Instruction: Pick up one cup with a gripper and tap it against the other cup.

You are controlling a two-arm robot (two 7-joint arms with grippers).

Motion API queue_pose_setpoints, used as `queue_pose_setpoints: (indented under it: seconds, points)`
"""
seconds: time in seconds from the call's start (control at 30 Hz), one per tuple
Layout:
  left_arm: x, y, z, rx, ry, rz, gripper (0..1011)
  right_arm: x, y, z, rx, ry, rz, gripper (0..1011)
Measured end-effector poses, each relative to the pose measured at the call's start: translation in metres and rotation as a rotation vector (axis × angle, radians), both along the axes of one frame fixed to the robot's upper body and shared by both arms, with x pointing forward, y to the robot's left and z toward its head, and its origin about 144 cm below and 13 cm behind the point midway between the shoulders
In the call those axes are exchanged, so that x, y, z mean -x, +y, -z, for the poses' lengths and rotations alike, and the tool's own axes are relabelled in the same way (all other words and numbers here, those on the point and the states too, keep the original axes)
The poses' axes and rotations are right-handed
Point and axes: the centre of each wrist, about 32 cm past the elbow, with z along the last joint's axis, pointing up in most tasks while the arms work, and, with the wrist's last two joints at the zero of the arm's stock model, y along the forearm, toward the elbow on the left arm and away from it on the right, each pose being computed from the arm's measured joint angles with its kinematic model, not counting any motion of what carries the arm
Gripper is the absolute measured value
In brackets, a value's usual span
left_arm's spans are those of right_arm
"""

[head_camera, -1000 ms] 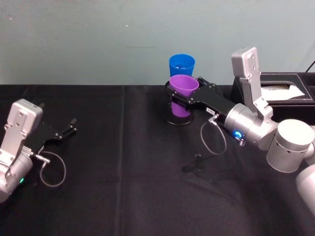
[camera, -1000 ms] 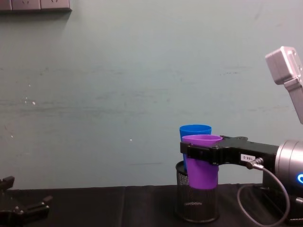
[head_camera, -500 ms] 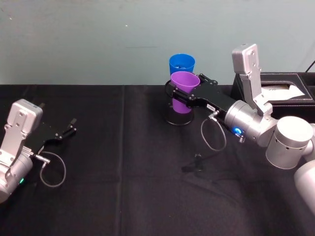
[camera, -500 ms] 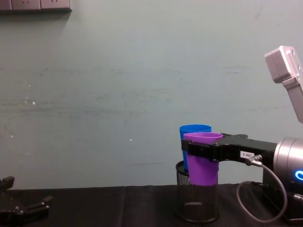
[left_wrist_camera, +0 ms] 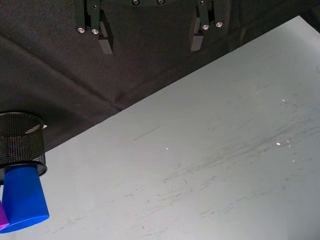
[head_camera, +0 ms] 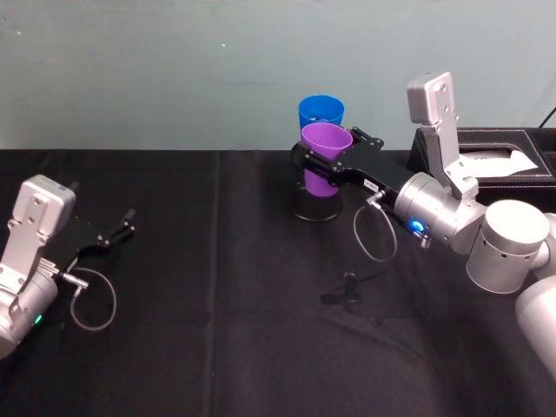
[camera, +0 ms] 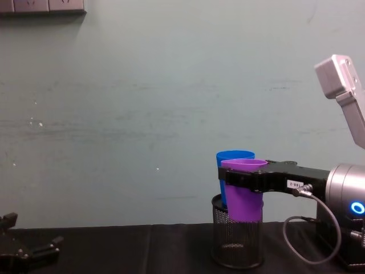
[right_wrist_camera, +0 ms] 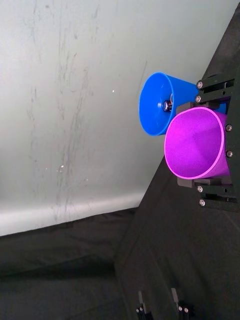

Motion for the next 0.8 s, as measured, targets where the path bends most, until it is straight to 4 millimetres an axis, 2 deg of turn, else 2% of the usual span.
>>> queue_pose_setpoints:
  seconds: [0.8]
  points:
    - [0.000, 0.000, 0.000, 0.000, 0.000, 0.000, 1000, -0.019, -0.001, -0.006, 0.002, 0.005, 0.020, 731]
